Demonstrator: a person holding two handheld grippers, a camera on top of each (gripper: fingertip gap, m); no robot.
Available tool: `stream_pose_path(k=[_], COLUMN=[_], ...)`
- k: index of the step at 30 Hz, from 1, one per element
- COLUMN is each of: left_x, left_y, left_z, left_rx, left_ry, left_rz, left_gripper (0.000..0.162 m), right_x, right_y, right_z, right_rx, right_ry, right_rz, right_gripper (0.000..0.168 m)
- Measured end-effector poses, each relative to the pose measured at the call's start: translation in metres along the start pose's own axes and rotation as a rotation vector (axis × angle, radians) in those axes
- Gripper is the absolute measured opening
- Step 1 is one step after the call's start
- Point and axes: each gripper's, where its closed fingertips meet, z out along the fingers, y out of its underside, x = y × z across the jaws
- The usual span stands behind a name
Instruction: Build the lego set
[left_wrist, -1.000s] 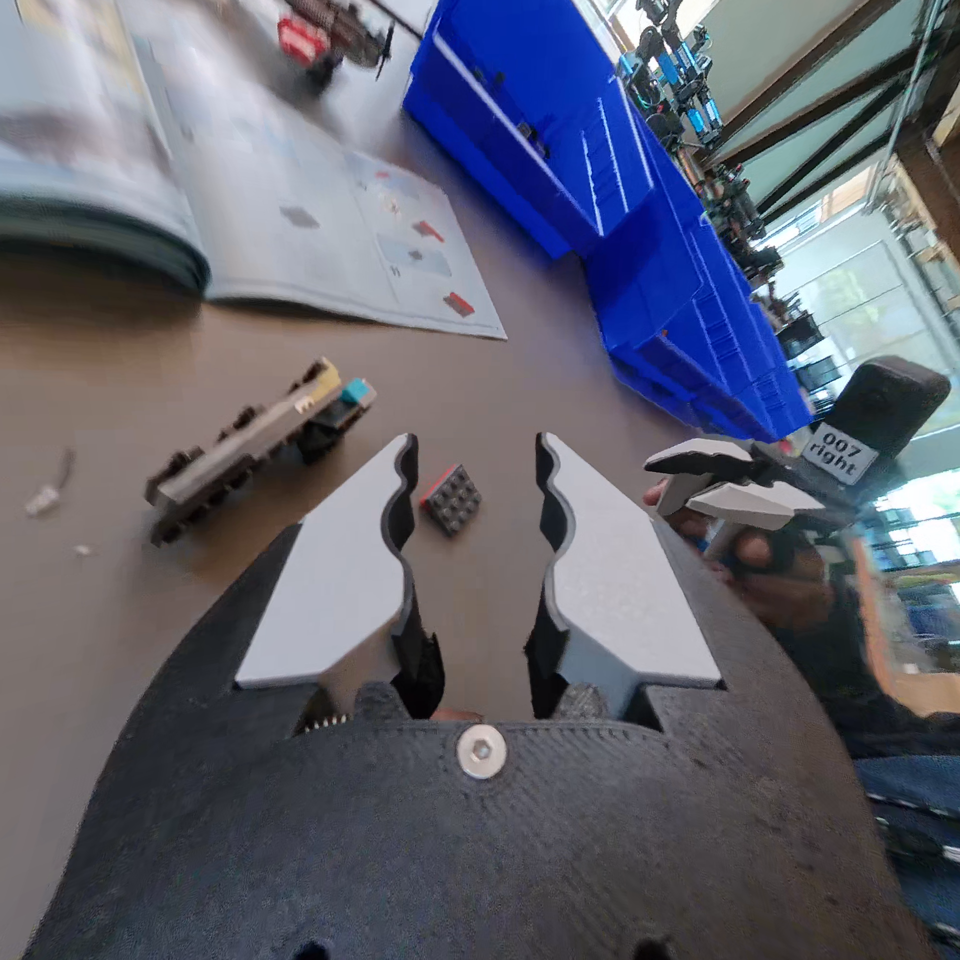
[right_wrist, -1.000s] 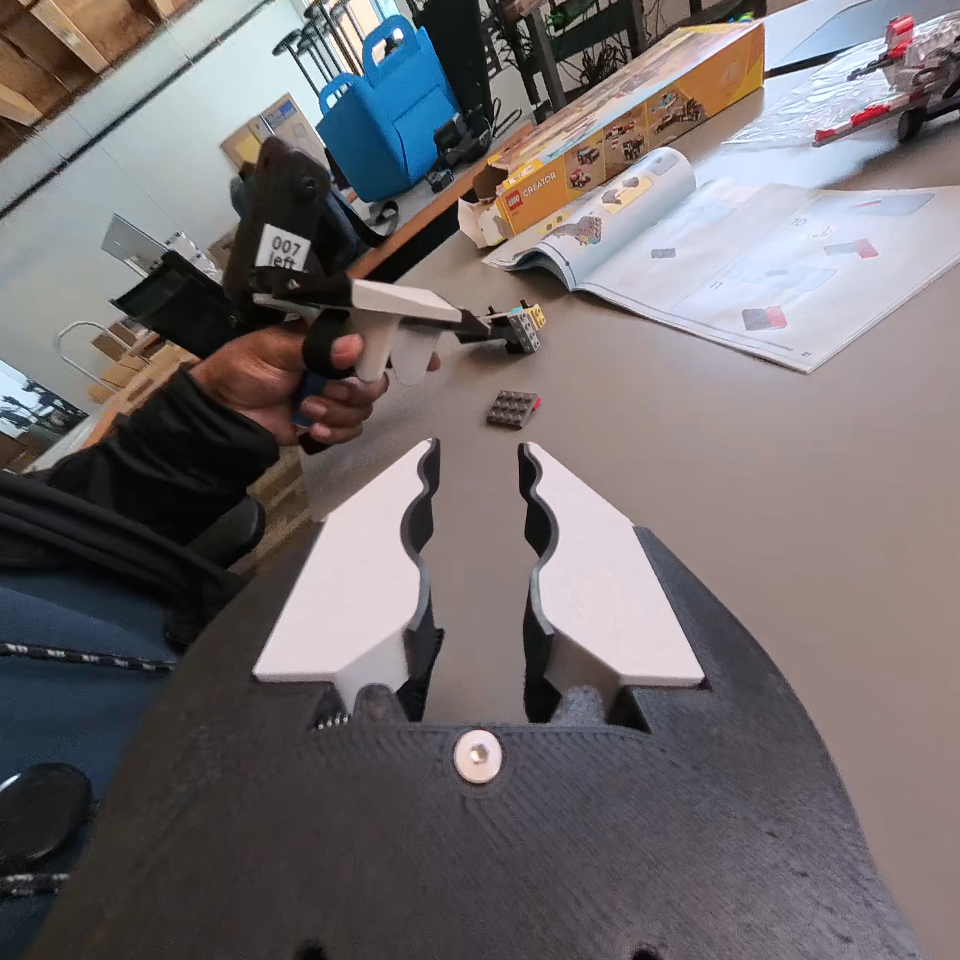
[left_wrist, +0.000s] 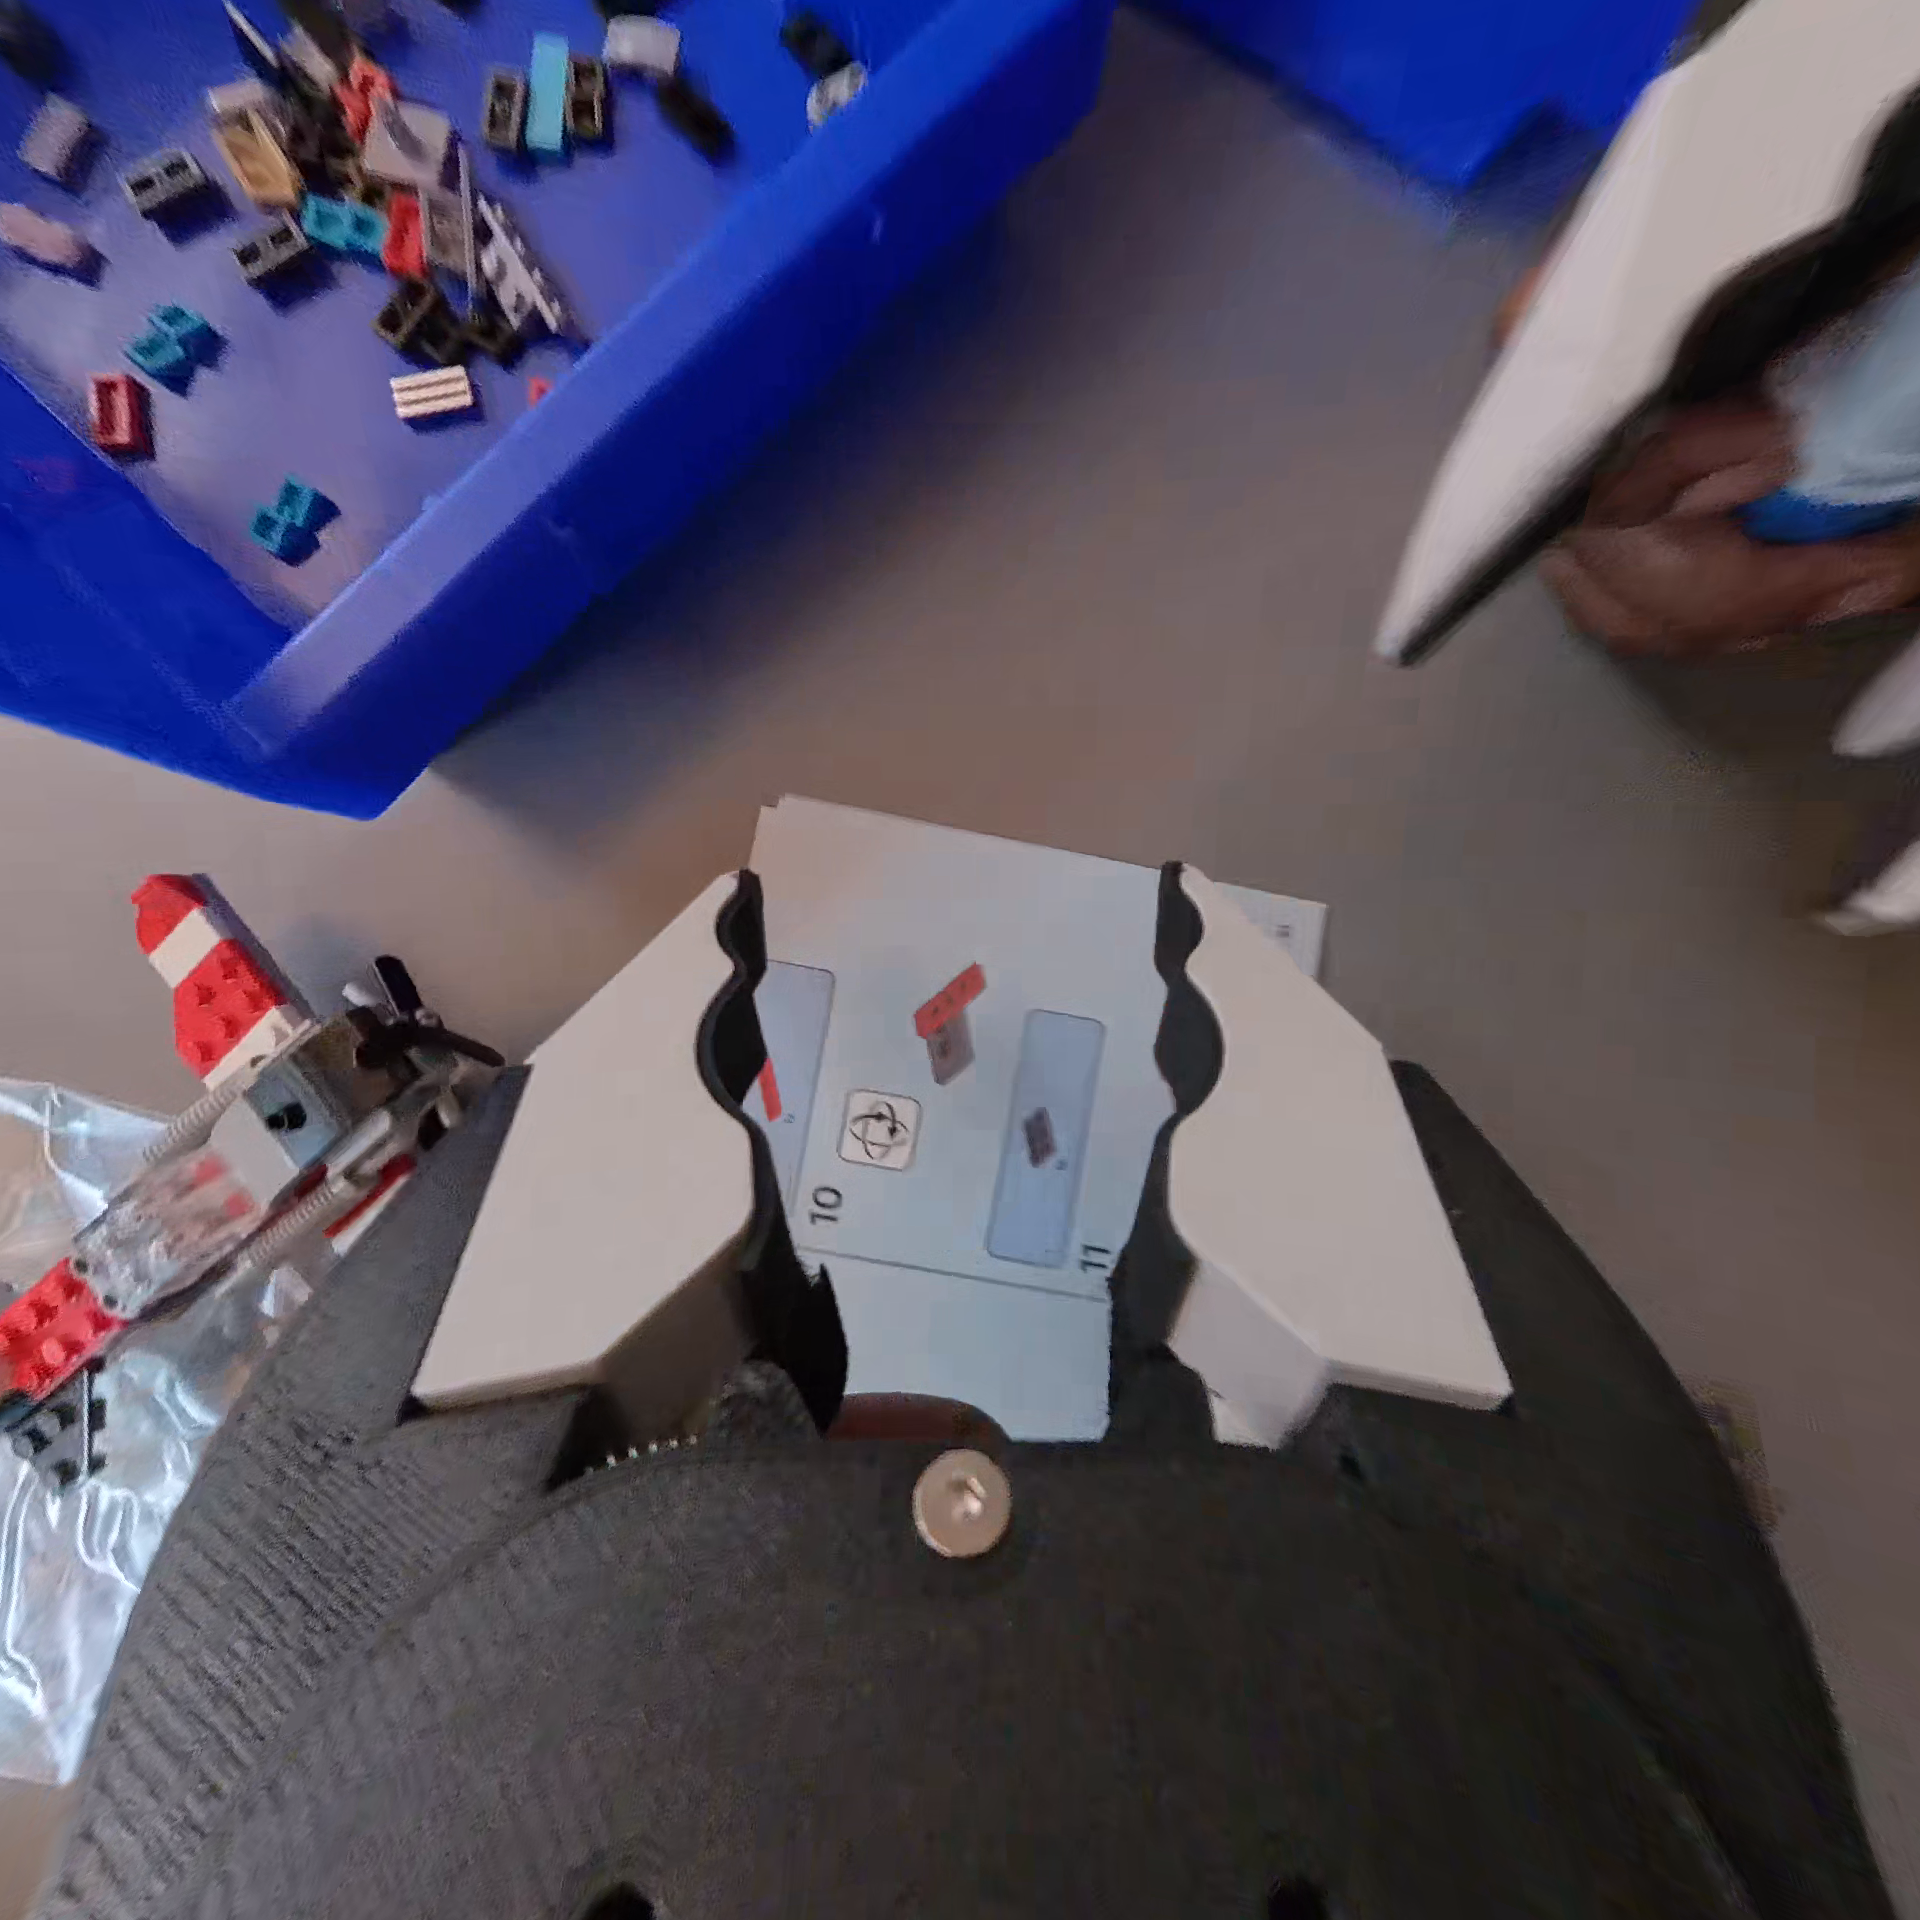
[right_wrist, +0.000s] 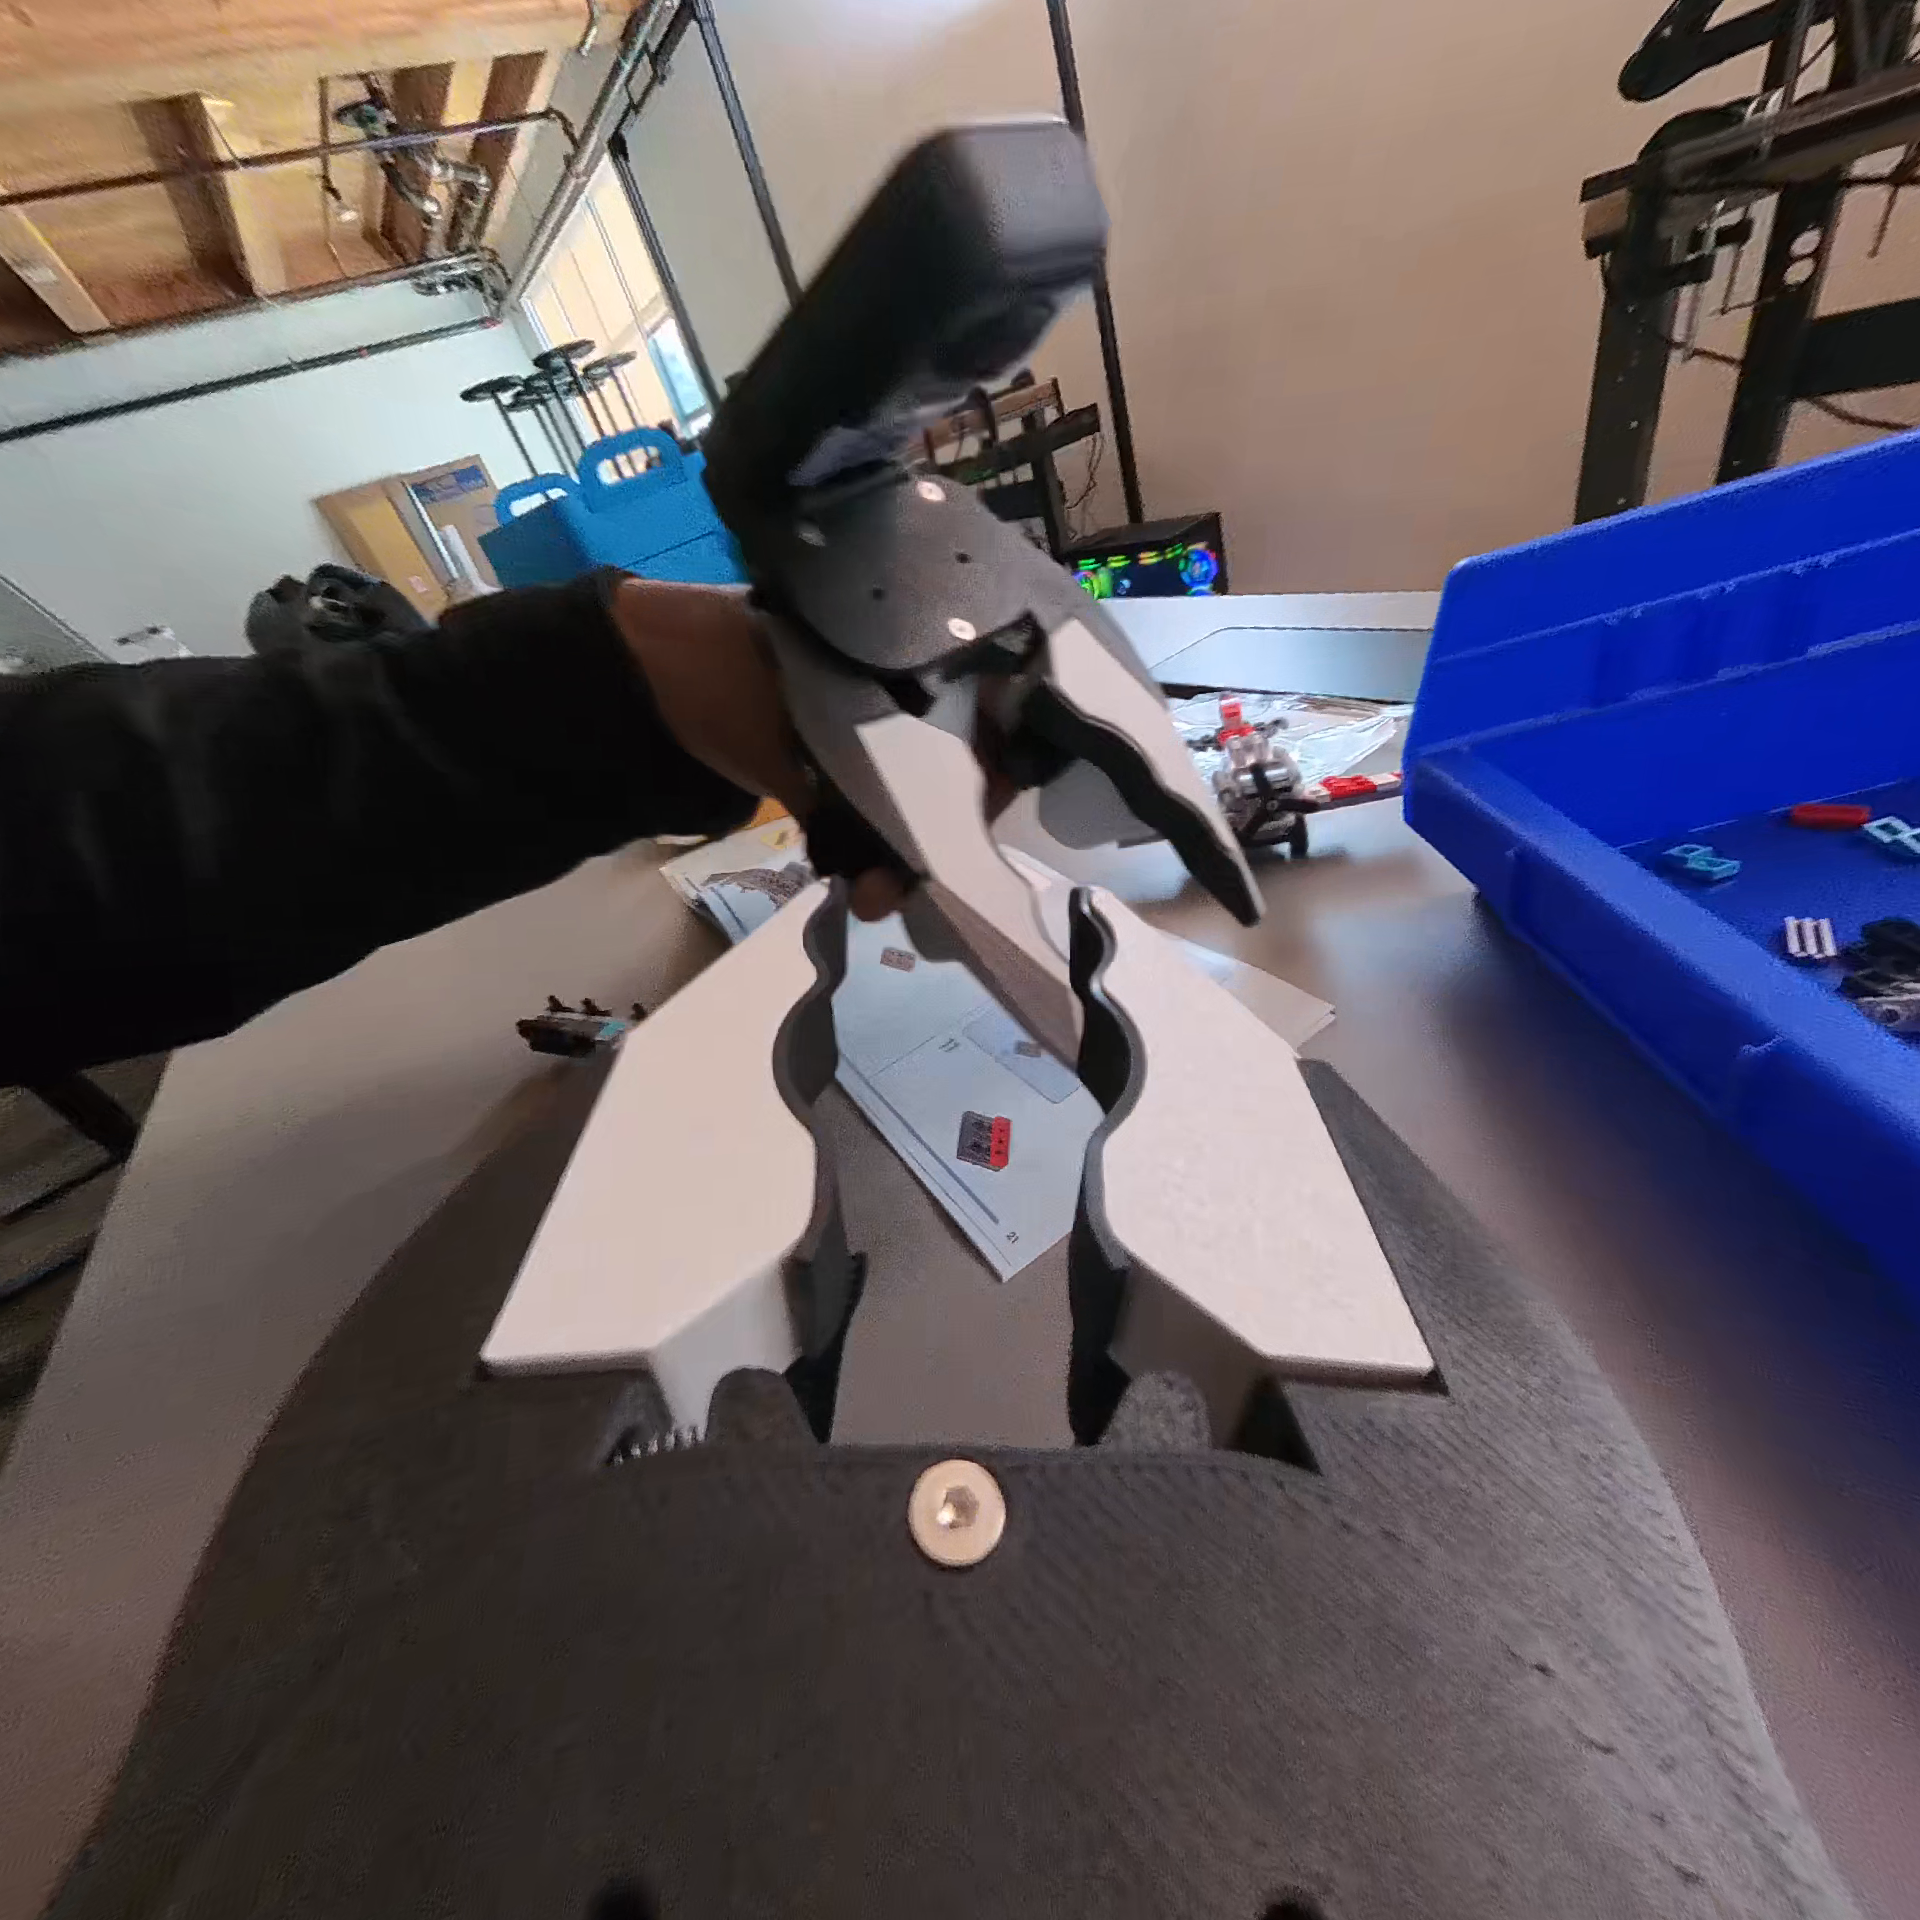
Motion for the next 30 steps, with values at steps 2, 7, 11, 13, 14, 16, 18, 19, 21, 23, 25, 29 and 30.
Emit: stream_pose_path(k=[2, 7, 11, 13, 14, 16, 18, 19, 21, 23, 25, 29, 30], left_x=[-0.008, -0.018, -0.021, -0.022, -0.022, -0.022, -0.022, -0.022, -0.022, -0.022, -0.022, -0.023, -0.023], left_y=[0.001, 0.006, 0.012, 0.013, 0.013, 0.013, 0.012, 0.011, 0.011, 0.011, 0.011, 0.010, 0.010], left_z=[0.011, 0.024, 0.027, 0.028, 0.028, 0.028, 0.028, 0.028, 0.028, 0.028, 0.028, 0.026, 0.026], left_rx=[-0.040, -0.100, -0.140, -0.139, -0.136, -0.131, -0.122, -0.117, -0.109, -0.102, -0.096, -0.086, -0.083], left_ry=[-0.011, -0.030, -0.046, -0.041, -0.043, -0.046, -0.053, -0.055, -0.060, -0.064, -0.072, -0.096, -0.104], left_rz=[-0.005, -0.015, -0.001, -0.008, -0.009, -0.003, 0.000, 0.000, -0.001, -0.003, -0.001, 0.014, 0.017], left_gripper=[0.077, 0.075, 0.075, 0.074, 0.072, 0.070, 0.067, 0.064, 0.064, 0.064, 0.064, 0.062, 0.061], right_x=[-0.001, -0.001, 0.003, 0.004, 0.004, 0.004, 0.004, 0.004, 0.004, 0.004, 0.004, 0.004, 0.004], right_y=[0.001, 0.002, 0.001, 0.001, 0.001, 0.001, 0.001, 0.002, 0.002, 0.001, 0.001, 0.002, 0.002], right_z=[0.001, 0.001, -0.001, -0.001, -0.001, -0.001, -0.001, -0.001, 0.000, 0.000, 0.000, 0.000, 0.000], right_rx=[-0.011, -0.018, -0.008, -0.006, -0.006, -0.006, -0.009, -0.010, -0.012, -0.010, -0.010, -0.013, -0.015], right_ry=[-0.019, -0.043, -0.060, -0.065, -0.067, -0.067, -0.067, -0.067, -0.067, -0.067, -0.066, -0.062, -0.061], right_rz=[0.017, 0.043, 0.105, 0.129, 0.134, 0.134, 0.130, 0.129, 0.128, 0.130, 0.130, 0.122, 0.120], right_gripper=[0.043, 0.042, 0.042, 0.042, 0.042, 0.042, 0.042, 0.042, 0.042, 0.042, 0.042, 0.042, 0.042])
